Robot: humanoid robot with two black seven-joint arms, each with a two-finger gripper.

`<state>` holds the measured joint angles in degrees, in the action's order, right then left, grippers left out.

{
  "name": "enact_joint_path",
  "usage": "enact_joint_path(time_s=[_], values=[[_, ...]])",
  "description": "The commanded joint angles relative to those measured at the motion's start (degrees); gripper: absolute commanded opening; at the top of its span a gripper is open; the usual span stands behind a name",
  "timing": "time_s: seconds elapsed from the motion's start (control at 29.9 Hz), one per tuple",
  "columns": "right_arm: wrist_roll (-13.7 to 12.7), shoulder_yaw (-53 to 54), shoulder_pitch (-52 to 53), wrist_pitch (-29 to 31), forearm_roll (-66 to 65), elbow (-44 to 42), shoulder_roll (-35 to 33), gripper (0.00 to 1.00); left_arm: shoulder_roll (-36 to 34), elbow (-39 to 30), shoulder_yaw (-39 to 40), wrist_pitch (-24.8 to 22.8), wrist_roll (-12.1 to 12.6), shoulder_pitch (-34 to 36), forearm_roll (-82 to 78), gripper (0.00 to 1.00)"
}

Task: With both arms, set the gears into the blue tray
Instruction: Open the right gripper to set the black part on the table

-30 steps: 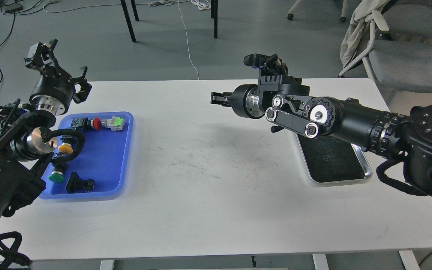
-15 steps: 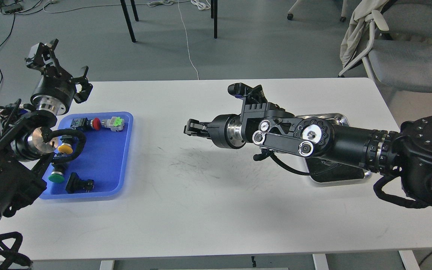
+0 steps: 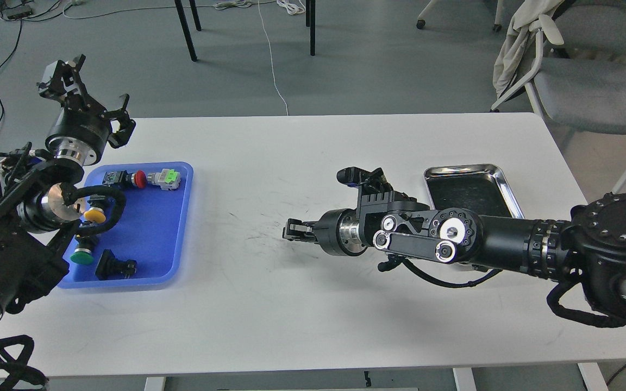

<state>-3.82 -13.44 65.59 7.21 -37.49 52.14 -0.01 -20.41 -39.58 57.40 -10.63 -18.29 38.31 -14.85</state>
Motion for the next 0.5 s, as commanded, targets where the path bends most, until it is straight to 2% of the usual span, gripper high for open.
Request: enact_joint_path(time_s=[0.0, 0.1, 0.2, 0.47], values=[[0.04, 0.00, -0.11, -0.62, 0.14, 0.07, 0.01, 0.27, 0.02, 0.03, -0.09, 0.00, 0.01, 0.01, 0.00, 0.98], [0.04, 0.08, -0.20, -2.37, 0.40, 0.16, 0.01, 0.39, 0.02, 0.03, -0.09, 0.00, 0.01, -0.08, 0.00, 0.98], [0.04, 0.09, -0.37, -3.17, 0.58, 0.07, 0.01, 0.59, -0.07, 0.03, -0.09, 0.00, 0.01, -0.17, 0.00, 0.98], [0.04, 1.49, -0.37, -5.54, 0.84, -0.54, 0.01, 0.82, -0.15, 0.03, -0.18, 0.17, 0.01, -0.34, 0.00, 0.98]])
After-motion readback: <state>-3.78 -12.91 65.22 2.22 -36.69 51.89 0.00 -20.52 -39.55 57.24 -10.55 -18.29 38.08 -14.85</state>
